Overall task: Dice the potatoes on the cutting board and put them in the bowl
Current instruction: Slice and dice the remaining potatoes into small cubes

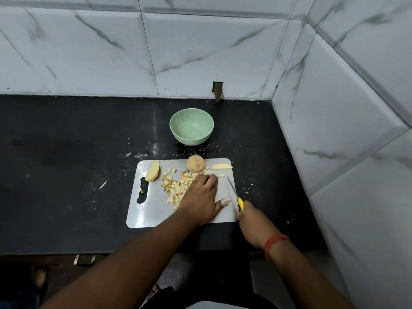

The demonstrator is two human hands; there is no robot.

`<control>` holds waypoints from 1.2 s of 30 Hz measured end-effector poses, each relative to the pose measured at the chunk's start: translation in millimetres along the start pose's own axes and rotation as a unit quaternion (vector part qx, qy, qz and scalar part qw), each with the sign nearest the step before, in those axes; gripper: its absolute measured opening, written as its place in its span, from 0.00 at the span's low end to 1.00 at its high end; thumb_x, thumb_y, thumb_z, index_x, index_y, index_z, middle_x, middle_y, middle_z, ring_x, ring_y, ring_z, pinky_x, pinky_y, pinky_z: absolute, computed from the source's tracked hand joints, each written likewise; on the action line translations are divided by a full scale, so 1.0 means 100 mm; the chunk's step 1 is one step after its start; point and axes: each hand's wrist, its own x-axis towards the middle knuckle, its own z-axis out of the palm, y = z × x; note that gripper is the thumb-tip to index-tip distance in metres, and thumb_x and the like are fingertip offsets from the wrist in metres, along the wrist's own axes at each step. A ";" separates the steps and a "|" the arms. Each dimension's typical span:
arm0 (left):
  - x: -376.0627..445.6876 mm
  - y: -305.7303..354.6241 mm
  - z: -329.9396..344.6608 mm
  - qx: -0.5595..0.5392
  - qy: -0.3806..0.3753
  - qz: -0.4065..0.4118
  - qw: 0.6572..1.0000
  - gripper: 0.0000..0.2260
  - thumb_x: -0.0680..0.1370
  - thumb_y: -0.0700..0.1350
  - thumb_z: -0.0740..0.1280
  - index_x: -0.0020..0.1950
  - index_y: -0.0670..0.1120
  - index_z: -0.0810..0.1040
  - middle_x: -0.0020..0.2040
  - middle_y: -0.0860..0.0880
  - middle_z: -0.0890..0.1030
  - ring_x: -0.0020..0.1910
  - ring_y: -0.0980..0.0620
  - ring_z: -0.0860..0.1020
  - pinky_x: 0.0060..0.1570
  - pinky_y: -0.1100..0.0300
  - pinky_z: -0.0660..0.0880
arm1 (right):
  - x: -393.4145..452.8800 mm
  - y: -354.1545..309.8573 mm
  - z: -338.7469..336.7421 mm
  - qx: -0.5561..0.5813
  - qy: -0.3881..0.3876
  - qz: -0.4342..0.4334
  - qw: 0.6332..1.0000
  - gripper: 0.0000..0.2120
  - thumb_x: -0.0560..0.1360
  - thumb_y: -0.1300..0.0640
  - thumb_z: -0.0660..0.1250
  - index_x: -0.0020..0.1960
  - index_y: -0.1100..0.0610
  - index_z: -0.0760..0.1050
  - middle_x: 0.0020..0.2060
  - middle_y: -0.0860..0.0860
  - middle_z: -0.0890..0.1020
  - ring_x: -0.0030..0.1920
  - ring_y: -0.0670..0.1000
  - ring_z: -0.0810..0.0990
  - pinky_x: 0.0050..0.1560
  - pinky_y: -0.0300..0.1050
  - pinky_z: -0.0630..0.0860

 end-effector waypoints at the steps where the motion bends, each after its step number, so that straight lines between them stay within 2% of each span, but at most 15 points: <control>1: 0.00 0.00 0.01 -0.001 0.003 0.000 1.000 0.38 0.83 0.67 0.48 0.73 0.37 0.72 0.69 0.44 0.71 0.66 0.44 0.68 0.75 0.49 0.62 | 0.02 -0.03 -0.02 0.013 0.007 0.000 1.000 0.06 0.81 0.61 0.54 0.57 0.59 0.65 0.48 0.58 0.80 0.49 0.58 0.79 0.42 0.44 0.70; 3: -0.01 0.01 0.02 -0.003 0.007 0.002 1.000 0.38 0.82 0.67 0.48 0.72 0.37 0.73 0.69 0.45 0.71 0.66 0.45 0.68 0.75 0.49 0.62 | 0.07 -0.11 -0.05 0.030 0.008 -0.003 1.000 0.06 0.81 0.61 0.55 0.57 0.58 0.65 0.52 0.60 0.80 0.50 0.58 0.80 0.45 0.44 0.70; 6: -0.01 0.00 0.01 -0.005 0.008 0.004 1.000 0.38 0.83 0.67 0.48 0.73 0.37 0.72 0.69 0.45 0.71 0.66 0.45 0.68 0.76 0.49 0.62 | 0.16 -0.19 -0.04 0.018 -0.005 -0.004 1.000 0.08 0.81 0.62 0.55 0.59 0.59 0.66 0.53 0.60 0.79 0.50 0.58 0.80 0.43 0.43 0.67; 10: -0.01 0.00 0.01 -0.009 0.009 0.006 1.000 0.36 0.83 0.67 0.50 0.72 0.37 0.73 0.69 0.45 0.71 0.66 0.44 0.69 0.76 0.49 0.62 | 0.12 -0.11 0.02 -0.009 -0.026 -0.003 1.000 0.11 0.81 0.62 0.54 0.63 0.61 0.65 0.47 0.58 0.78 0.43 0.54 0.75 0.42 0.43 0.67; 13: 0.00 0.01 0.01 -0.015 0.008 0.001 1.000 0.36 0.83 0.67 0.50 0.72 0.37 0.74 0.68 0.44 0.72 0.65 0.44 0.70 0.73 0.49 0.66 | 0.03 0.00 0.04 0.010 -0.031 -0.007 0.999 0.08 0.81 0.61 0.54 0.59 0.60 0.66 0.47 0.56 0.76 0.46 0.56 0.76 0.44 0.43 0.68; 15: 0.03 0.03 0.01 -0.012 0.010 0.009 1.000 0.36 0.82 0.66 0.50 0.71 0.37 0.75 0.67 0.45 0.73 0.64 0.44 0.70 0.71 0.50 0.68 | -0.01 0.02 0.01 0.037 -0.015 -0.001 0.999 0.05 0.81 0.59 0.55 0.54 0.59 0.66 0.47 0.57 0.78 0.47 0.58 0.79 0.44 0.45 0.71; 18: 0.08 0.10 0.01 -0.017 0.009 0.018 1.000 0.36 0.82 0.66 0.49 0.72 0.37 0.74 0.66 0.45 0.74 0.63 0.44 0.71 0.70 0.49 0.69 | 0.02 -0.04 -0.04 0.091 0.014 -0.002 0.996 0.08 0.82 0.54 0.54 0.54 0.58 0.68 0.47 0.58 0.80 0.46 0.57 0.79 0.46 0.47 0.74; 20: 0.08 0.10 0.01 -0.014 0.003 0.015 1.000 0.36 0.82 0.65 0.48 0.73 0.37 0.73 0.67 0.44 0.73 0.64 0.44 0.70 0.70 0.50 0.68 | 0.04 -0.10 -0.05 0.083 0.016 -0.004 0.996 0.10 0.83 0.52 0.54 0.56 0.58 0.68 0.47 0.57 0.80 0.46 0.57 0.80 0.46 0.47 0.75; 24: 0.09 0.07 0.00 -0.009 -0.011 0.020 1.000 0.35 0.83 0.64 0.48 0.75 0.37 0.71 0.68 0.44 0.72 0.65 0.44 0.69 0.72 0.51 0.65 | 0.09 -0.14 -0.03 0.034 -0.005 0.007 0.999 0.09 0.83 0.57 0.54 0.58 0.60 0.67 0.52 0.59 0.79 0.50 0.57 0.79 0.43 0.43 0.69; 27: 0.11 0.06 0.02 -0.009 -0.008 0.021 1.000 0.33 0.84 0.62 0.51 0.75 0.37 0.71 0.68 0.44 0.73 0.64 0.45 0.70 0.71 0.51 0.66 | 0.11 -0.15 -0.02 0.029 -0.016 0.014 0.999 0.08 0.82 0.58 0.53 0.58 0.59 0.67 0.52 0.59 0.79 0.48 0.57 0.78 0.43 0.43 0.68; 33: 0.11 0.04 0.07 -0.014 0.007 0.025 1.000 0.32 0.84 0.60 0.49 0.72 0.37 0.74 0.66 0.44 0.75 0.62 0.44 0.71 0.71 0.51 0.68 | 0.03 -0.04 -0.01 0.018 -0.030 0.014 0.999 0.06 0.82 0.57 0.54 0.55 0.58 0.66 0.44 0.55 0.76 0.43 0.54 0.75 0.43 0.43 0.68; 36: 0.12 0.03 0.06 -0.013 0.002 0.025 1.000 0.32 0.84 0.60 0.48 0.73 0.38 0.73 0.67 0.44 0.74 0.63 0.44 0.71 0.71 0.51 0.68 | 0.01 0.01 0.00 0.026 -0.028 0.015 0.999 0.09 0.82 0.57 0.55 0.58 0.60 0.67 0.50 0.58 0.79 0.47 0.56 0.78 0.46 0.44 0.72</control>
